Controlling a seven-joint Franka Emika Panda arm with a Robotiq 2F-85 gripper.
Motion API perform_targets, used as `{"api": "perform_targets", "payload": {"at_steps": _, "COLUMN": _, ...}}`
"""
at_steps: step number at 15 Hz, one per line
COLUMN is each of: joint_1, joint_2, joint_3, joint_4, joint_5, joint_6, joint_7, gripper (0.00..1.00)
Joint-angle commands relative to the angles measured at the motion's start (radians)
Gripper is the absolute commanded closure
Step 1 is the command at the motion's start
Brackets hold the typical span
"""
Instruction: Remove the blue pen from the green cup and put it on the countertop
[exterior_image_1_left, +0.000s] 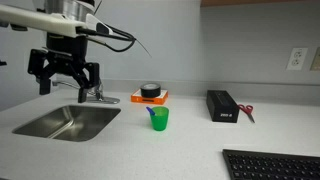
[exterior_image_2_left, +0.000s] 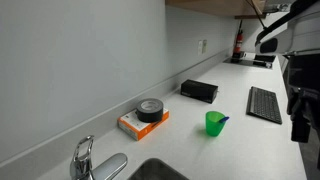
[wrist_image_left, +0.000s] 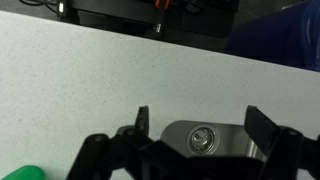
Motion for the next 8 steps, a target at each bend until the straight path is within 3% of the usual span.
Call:
{"api": "perform_targets", "payload": {"at_steps": 1, "joint_1": -0.016, "joint_2": 0.002, "joint_3": 0.015, "joint_4": 0.001, "joint_5": 0.006, "joint_6": -0.003, "joint_7": -0.006, "gripper": 0.00}}
{"api": "perform_targets", "payload": {"at_steps": 5, "joint_1": -0.016, "joint_2": 0.002, "joint_3": 0.015, "joint_4": 0.001, "joint_5": 0.006, "joint_6": -0.003, "joint_7": -0.006, "gripper": 0.00}}
{"api": "perform_targets", "payload": {"at_steps": 8, "joint_1": -0.066, "joint_2": 0.011, "joint_3": 0.036, "joint_4": -0.019, "joint_5": -0.062, "joint_6": 0.176, "joint_7": 0.067, "gripper": 0.00}}
